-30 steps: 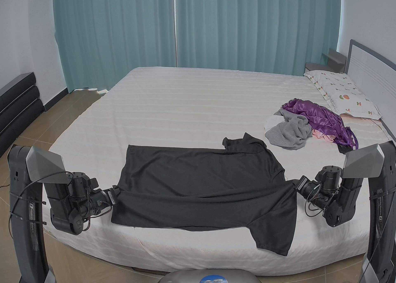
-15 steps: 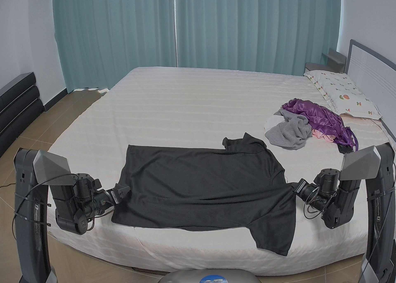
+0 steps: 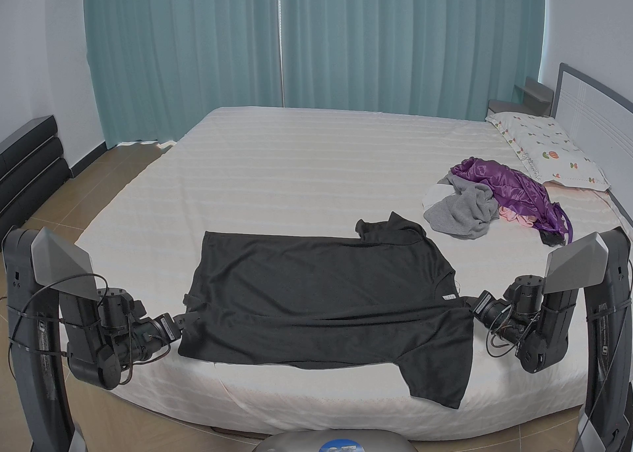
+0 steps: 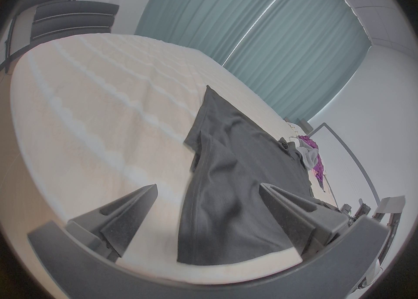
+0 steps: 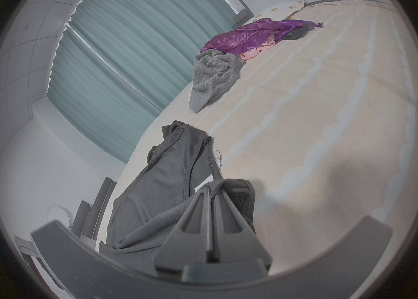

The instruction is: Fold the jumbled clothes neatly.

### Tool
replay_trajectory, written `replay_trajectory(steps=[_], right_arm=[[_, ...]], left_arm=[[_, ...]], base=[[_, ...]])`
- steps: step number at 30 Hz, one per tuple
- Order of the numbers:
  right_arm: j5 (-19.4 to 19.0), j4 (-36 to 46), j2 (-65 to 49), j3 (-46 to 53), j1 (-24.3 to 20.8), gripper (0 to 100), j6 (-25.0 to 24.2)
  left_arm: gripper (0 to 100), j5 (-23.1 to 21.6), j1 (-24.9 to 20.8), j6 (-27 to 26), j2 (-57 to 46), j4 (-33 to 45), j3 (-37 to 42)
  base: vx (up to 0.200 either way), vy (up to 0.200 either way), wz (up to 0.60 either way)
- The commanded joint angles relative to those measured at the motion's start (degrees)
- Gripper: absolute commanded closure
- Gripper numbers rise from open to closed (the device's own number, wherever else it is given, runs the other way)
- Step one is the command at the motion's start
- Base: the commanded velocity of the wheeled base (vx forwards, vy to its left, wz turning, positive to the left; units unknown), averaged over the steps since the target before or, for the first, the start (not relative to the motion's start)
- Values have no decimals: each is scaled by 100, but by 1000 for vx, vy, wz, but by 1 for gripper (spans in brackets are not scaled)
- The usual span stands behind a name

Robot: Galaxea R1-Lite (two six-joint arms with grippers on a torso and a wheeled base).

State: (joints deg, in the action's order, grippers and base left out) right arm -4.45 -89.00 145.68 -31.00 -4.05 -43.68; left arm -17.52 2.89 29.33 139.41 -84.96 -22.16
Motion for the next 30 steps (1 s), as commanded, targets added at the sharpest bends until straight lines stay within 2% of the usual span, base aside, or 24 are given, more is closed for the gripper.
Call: replay_trajectory(steps=[1,4,11,15,21,28,29,30], right_arm=[[-3,-82,-31,50,9,100,-158],[-12,-82,-31,59,44,100,-194],[-12,-82,-39,77,27,100,-308],[-12,-82,-39,85,0,100,-317],[-12,-82,-39,85,9,100,-317],[-3,-82,-31,85,0,100,-317],[-3,-82,-31,77,0,100,-317],[-3,-82,-31,85,0,100,-317]], left_arm=[[0,-164,36,29,-555,-100,828],[0,-384,-60,-59,-520,-118,1047],[0,-314,-219,-894,-10,-118,1065],[0,-278,-289,-912,-2,-91,1021],[0,161,-535,-912,165,-47,661],[0,249,-544,-894,200,-21,502],[100,249,-544,-885,200,-21,511],[100,249,-544,-885,200,-21,520]], base=[[0,0,0],[0,0,0],[0,0,0],[0,0,0],[0,0,0],[0,0,0],[0,0,0],[0,0,0]])
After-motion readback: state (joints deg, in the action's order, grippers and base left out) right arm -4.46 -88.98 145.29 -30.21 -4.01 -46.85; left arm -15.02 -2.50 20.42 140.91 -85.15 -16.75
